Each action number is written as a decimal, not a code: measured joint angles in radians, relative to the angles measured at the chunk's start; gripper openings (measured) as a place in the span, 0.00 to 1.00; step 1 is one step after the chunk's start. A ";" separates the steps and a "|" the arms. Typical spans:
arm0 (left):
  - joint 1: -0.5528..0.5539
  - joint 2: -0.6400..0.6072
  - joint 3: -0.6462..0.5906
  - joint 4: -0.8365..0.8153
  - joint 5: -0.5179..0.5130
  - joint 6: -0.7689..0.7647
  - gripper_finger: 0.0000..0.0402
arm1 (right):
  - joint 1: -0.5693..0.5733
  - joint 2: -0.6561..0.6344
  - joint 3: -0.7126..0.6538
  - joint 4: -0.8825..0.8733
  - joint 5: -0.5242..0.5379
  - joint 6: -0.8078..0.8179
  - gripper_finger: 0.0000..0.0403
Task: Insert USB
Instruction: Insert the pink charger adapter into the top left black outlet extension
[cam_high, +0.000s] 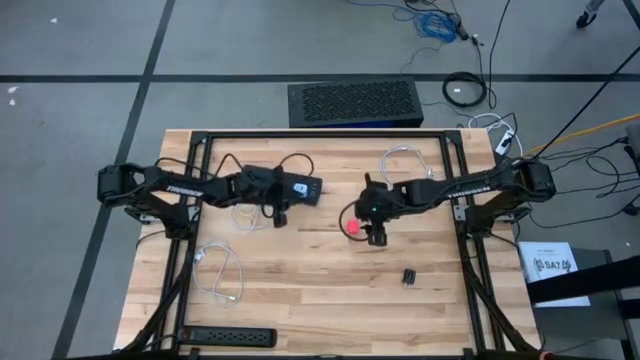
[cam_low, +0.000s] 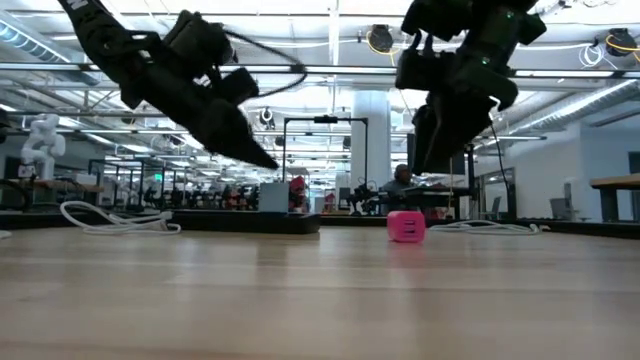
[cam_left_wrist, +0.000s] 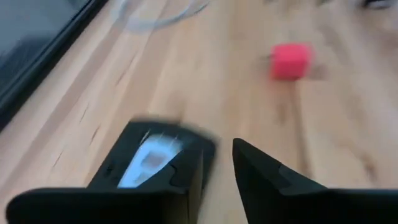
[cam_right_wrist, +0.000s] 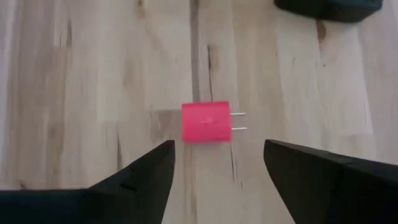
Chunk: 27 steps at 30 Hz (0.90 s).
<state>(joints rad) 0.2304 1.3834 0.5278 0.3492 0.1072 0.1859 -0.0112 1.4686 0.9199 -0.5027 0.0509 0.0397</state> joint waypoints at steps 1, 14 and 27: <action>-0.011 0.000 0.000 0.025 0.018 0.032 0.25 | 0.000 -0.001 0.000 0.005 0.000 0.025 0.60; -0.088 0.000 0.013 0.062 -0.029 0.222 0.28 | 0.034 0.098 -0.042 0.023 -0.019 0.350 0.50; -0.146 0.000 0.012 -0.028 -0.010 0.322 0.28 | 0.004 0.250 -0.044 0.223 0.029 0.319 0.09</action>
<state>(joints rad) 0.0839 1.3834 0.5400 0.3208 0.0976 0.5077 -0.0074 1.7190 0.8758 -0.2801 0.0803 0.3586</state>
